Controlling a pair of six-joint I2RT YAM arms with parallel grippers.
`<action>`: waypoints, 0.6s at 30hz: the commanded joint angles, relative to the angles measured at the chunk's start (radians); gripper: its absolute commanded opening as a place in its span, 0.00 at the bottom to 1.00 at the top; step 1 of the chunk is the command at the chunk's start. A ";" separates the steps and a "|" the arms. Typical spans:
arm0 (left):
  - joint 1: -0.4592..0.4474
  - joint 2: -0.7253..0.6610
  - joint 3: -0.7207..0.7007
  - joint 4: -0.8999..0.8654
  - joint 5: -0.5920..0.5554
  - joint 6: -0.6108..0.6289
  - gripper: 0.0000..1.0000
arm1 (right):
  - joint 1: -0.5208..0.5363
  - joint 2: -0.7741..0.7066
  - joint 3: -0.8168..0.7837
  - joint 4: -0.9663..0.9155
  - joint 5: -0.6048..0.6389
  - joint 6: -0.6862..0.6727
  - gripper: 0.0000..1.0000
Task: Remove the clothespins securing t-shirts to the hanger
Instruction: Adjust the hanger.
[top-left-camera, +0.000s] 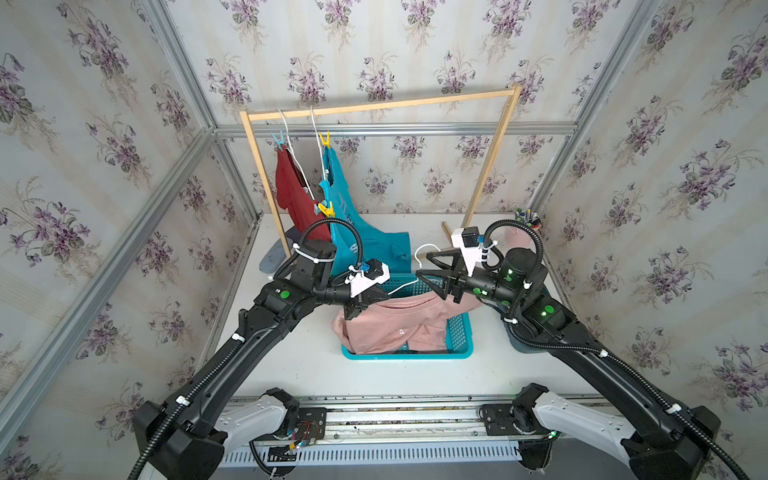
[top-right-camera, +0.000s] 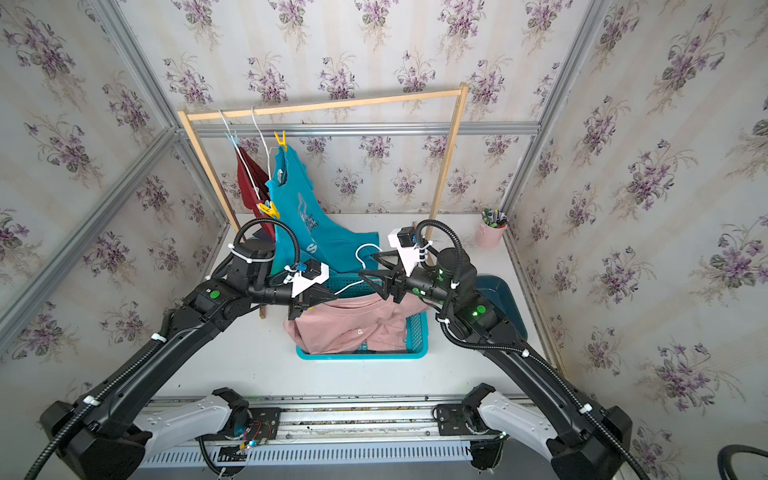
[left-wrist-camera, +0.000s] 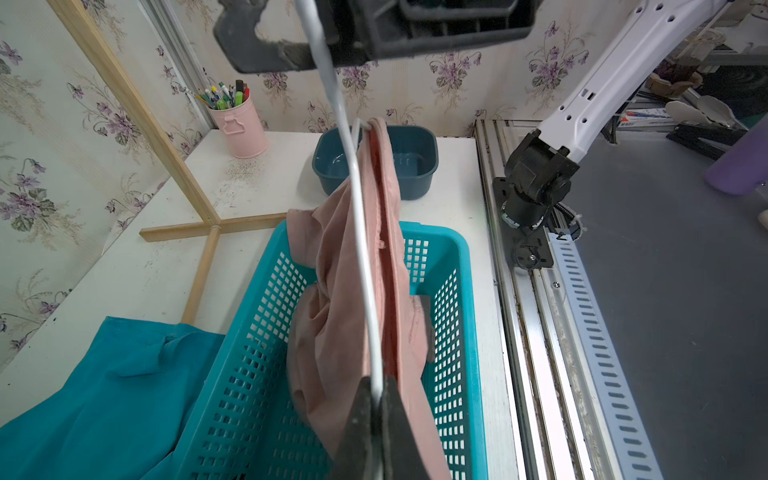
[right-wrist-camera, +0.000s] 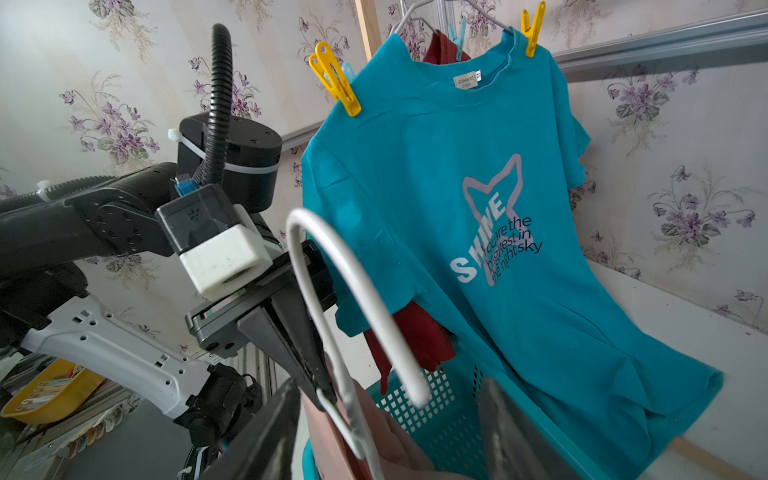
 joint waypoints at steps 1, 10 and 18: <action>-0.008 0.007 0.012 0.014 -0.019 0.027 0.02 | 0.000 0.023 -0.003 0.063 -0.048 -0.044 0.60; -0.014 -0.005 0.009 0.011 -0.039 0.033 0.12 | 0.001 0.051 -0.041 0.108 -0.135 -0.106 0.11; -0.008 -0.028 -0.008 0.009 -0.045 0.008 0.66 | -0.006 0.032 -0.054 0.086 -0.239 -0.224 0.00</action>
